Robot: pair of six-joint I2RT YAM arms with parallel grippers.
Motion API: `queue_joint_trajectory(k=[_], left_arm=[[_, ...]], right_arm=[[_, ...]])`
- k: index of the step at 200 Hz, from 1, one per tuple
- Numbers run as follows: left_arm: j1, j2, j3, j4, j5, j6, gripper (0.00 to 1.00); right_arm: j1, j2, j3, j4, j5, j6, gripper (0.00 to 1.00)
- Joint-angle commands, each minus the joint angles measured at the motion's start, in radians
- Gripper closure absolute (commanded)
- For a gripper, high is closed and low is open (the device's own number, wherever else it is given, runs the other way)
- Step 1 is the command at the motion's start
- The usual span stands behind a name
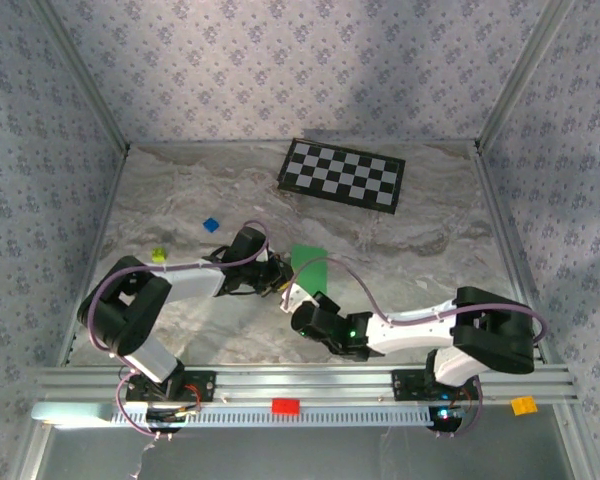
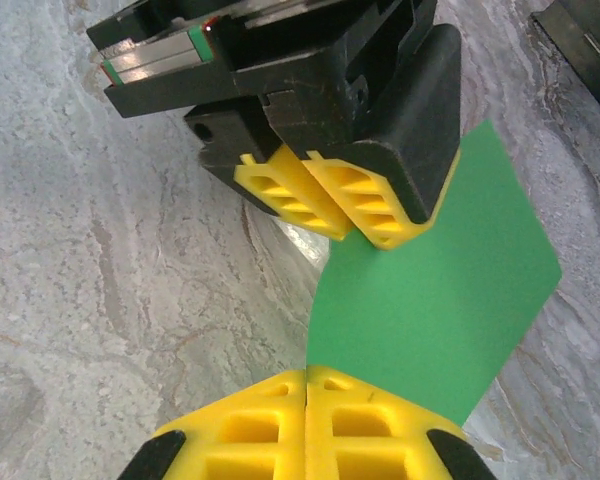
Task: Fold a paper plane with a square sheet of paper (pick it up from the middle)
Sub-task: Third fold the triangle at the center of the table.
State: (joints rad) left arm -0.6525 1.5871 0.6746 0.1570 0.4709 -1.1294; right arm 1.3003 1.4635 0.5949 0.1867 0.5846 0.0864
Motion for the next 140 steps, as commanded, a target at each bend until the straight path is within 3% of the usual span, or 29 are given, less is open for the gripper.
queue_joint_trajectory(k=[1, 14, 40, 54, 76, 107, 140], left_arm=[[-0.001, -0.054, 0.007, -0.057, -0.03, 0.028, 0.74], [0.001, -0.075, 0.021, -0.113, -0.058, 0.052, 0.59], [0.003, -0.136, 0.054, -0.23, -0.133, 0.099, 0.49], [0.009, -0.165, 0.07, -0.283, -0.167, 0.122, 0.48], [0.028, -0.192, 0.096, -0.33, -0.179, 0.157, 0.48], [0.054, -0.183, 0.126, -0.347, -0.145, 0.185, 0.58], [0.06, -0.128, 0.181, -0.34, -0.093, 0.211, 0.65]], right_arm=[[-0.02, -0.03, -0.012, -0.029, -0.055, 0.037, 1.0], [-0.038, -0.04, -0.016, -0.03, -0.106, 0.047, 1.0], [-0.106, -0.067, -0.032, -0.008, -0.286, 0.1, 1.0], [-0.16, -0.082, -0.046, 0.007, -0.445, 0.123, 1.0], [-0.26, -0.09, -0.043, 0.012, -0.688, 0.2, 1.0], [-0.376, -0.059, -0.037, 0.041, -0.963, 0.287, 1.0], [-0.409, -0.024, -0.042, 0.102, -1.117, 0.314, 1.0]])
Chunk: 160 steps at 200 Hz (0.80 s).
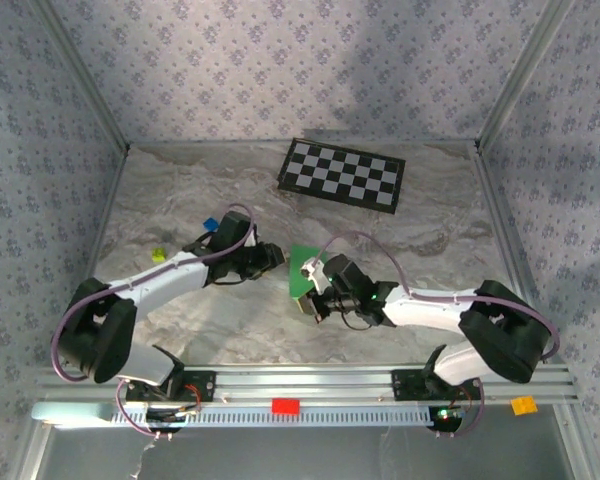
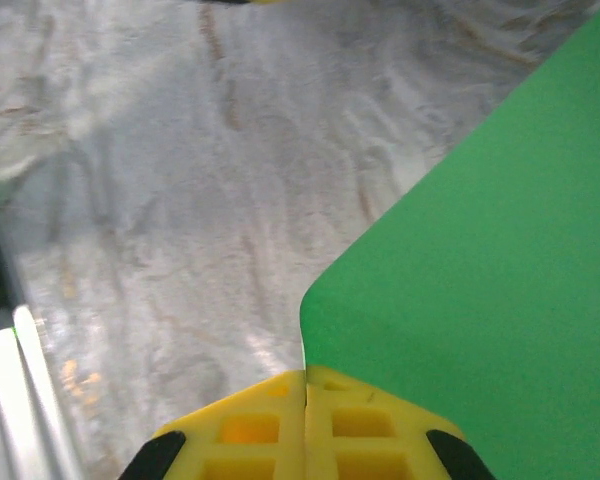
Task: Fold a paper plane with a square sheet of paper (pick it up from the middle)
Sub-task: Third fold the triangle at the center of the table.
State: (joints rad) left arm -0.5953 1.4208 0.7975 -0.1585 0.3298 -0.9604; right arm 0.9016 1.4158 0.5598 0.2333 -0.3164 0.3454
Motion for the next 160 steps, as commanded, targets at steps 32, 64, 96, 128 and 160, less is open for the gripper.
queue_joint_trajectory(k=[32, 64, 96, 128, 160], left_arm=[[0.001, 0.11, 0.118, -0.008, 0.107, 0.068, 0.72], [-0.001, 0.194, 0.155, 0.015, 0.148, 0.08, 0.78], [-0.019, 0.28, 0.187, 0.032, 0.189, 0.084, 0.82], [-0.058, 0.368, 0.216, 0.013, 0.184, 0.1, 0.88], [-0.079, 0.415, 0.195, 0.003, 0.151, 0.097, 0.91]], right_arm=[[-0.015, 0.052, -0.003, 0.078, -0.258, 0.063, 1.0], [-0.016, 0.063, -0.009, 0.08, -0.26, 0.055, 1.0], [-0.016, 0.071, -0.017, 0.074, -0.243, 0.051, 1.0], [-0.016, 0.074, -0.026, 0.083, -0.228, 0.056, 1.0], [-0.017, 0.075, -0.031, 0.08, -0.213, 0.062, 1.0]])
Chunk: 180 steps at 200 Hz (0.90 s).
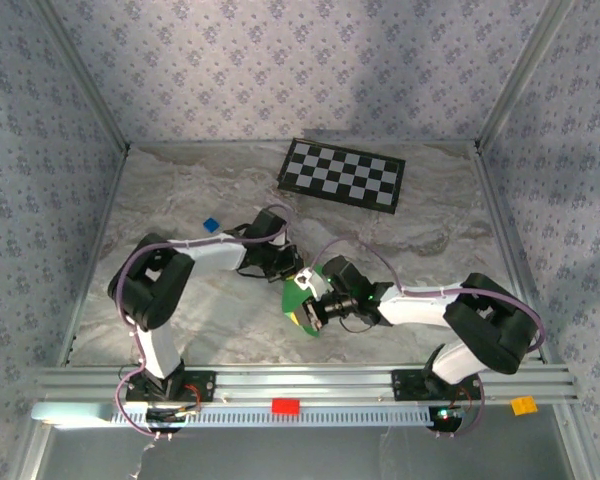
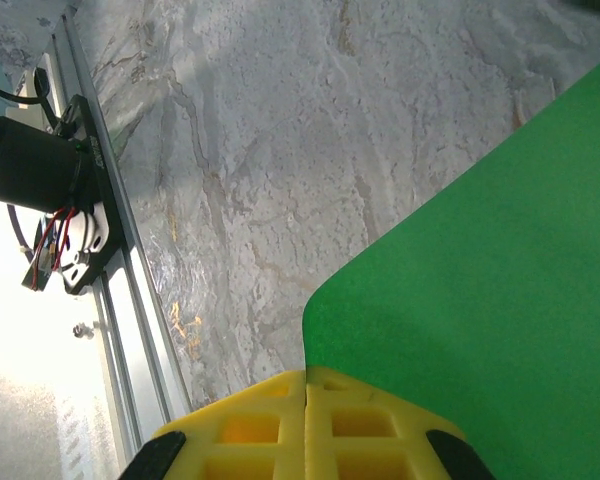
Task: Fold a paper plane with a square sheet of paper (pick it up from the middle)
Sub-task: Third fold the triangle at the center of the table.
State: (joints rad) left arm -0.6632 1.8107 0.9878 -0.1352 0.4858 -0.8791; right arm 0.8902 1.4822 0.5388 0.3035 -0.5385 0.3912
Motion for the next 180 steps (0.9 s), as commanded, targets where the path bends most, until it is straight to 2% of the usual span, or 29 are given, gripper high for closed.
queue_joint_trajectory(k=[1, 94, 180], left_arm=[[-0.012, 0.025, 0.003, -0.02, -0.006, 0.016, 0.91], [-0.013, 0.042, -0.048, -0.043, -0.079, 0.029, 0.94], [-0.015, 0.043, -0.049, -0.041, -0.082, 0.026, 0.94]], right_arm=[[-0.005, 0.009, -0.01, 0.01, 0.009, 0.016, 1.0], [-0.034, 0.006, 0.009, -0.104, 0.109, 0.012, 1.0], [-0.06, -0.004, 0.016, -0.151, 0.157, 0.003, 1.0]])
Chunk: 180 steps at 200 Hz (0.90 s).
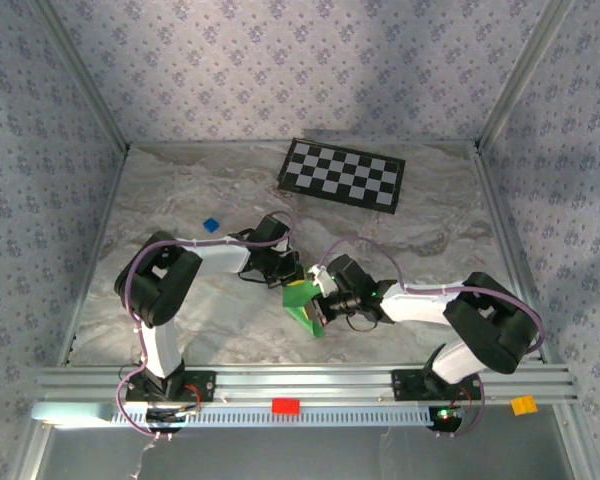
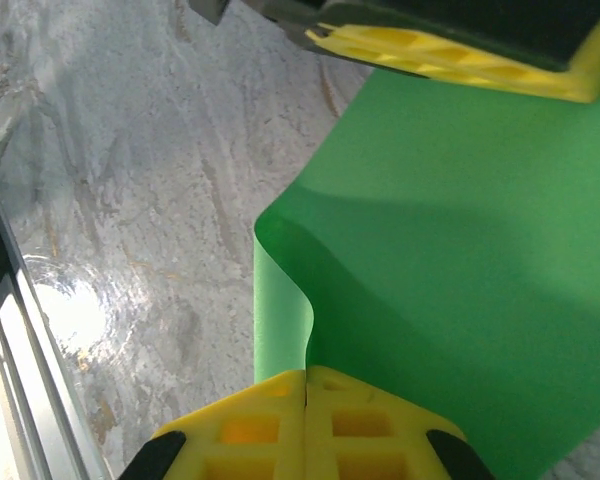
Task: Fold a paper plane with a square sheet of paper (pick it up from the middle)
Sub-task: Third fold the triangle at the center of the table.
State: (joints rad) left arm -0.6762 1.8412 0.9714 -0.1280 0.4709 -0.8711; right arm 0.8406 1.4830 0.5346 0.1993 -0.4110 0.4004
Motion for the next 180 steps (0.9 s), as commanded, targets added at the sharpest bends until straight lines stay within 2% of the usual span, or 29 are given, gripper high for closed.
queue_joint_trajectory(k=[1, 79, 180], left_arm=[[-0.002, 0.012, -0.033, -0.048, -0.067, 0.017, 0.94], [-0.001, 0.016, -0.028, -0.05, -0.066, 0.015, 0.95], [-0.001, 0.015, -0.026, -0.048, -0.064, 0.011, 0.95]], right_arm=[[-0.011, -0.005, 0.021, -0.047, 0.03, -0.006, 1.0], [-0.029, -0.008, 0.057, -0.114, 0.095, -0.039, 1.0], [-0.035, 0.0, 0.057, -0.125, 0.108, -0.046, 1.0]])
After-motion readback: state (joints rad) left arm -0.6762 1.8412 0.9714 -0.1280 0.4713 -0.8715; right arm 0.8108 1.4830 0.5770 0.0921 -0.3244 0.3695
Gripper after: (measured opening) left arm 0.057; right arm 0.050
